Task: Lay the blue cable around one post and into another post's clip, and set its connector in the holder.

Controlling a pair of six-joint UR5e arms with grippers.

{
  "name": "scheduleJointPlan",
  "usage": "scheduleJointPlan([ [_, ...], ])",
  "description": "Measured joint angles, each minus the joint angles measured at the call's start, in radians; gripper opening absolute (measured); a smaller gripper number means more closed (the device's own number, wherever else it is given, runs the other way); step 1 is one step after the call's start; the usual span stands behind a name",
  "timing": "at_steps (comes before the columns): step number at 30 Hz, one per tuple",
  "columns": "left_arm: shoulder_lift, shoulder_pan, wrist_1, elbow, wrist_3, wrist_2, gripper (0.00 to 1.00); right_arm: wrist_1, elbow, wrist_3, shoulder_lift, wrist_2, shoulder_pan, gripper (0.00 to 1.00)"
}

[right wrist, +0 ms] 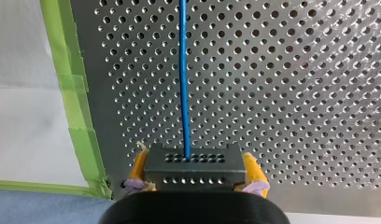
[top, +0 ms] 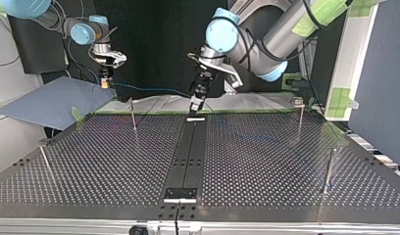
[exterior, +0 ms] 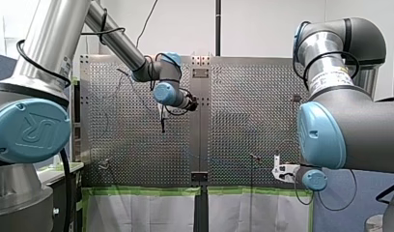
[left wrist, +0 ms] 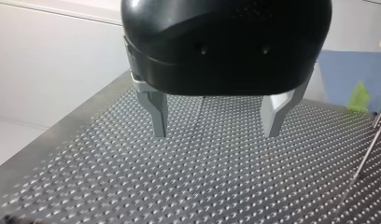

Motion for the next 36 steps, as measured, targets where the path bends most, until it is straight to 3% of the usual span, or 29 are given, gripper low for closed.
scheduleJointPlan([
  [9,-0.079,-0.079,0.078,0.009,0.040,-0.079,1.00,0.000,-0.002,0.017,0.000,0.001,0.000,0.00],
  [18,-0.158,-0.158,0.158,0.080,0.013,-0.158,1.00,0.002,-0.003,0.034,0.000,0.002,0.002,0.00],
  [26,-0.231,-0.231,0.231,0.147,-0.021,-0.231,1.00,0.002,-0.003,0.038,0.000,0.002,0.004,0.00],
  [36,-0.314,-0.313,0.314,0.117,-0.015,-0.314,1.00,0.005,-0.003,0.038,0.000,0.004,0.008,0.00],
])
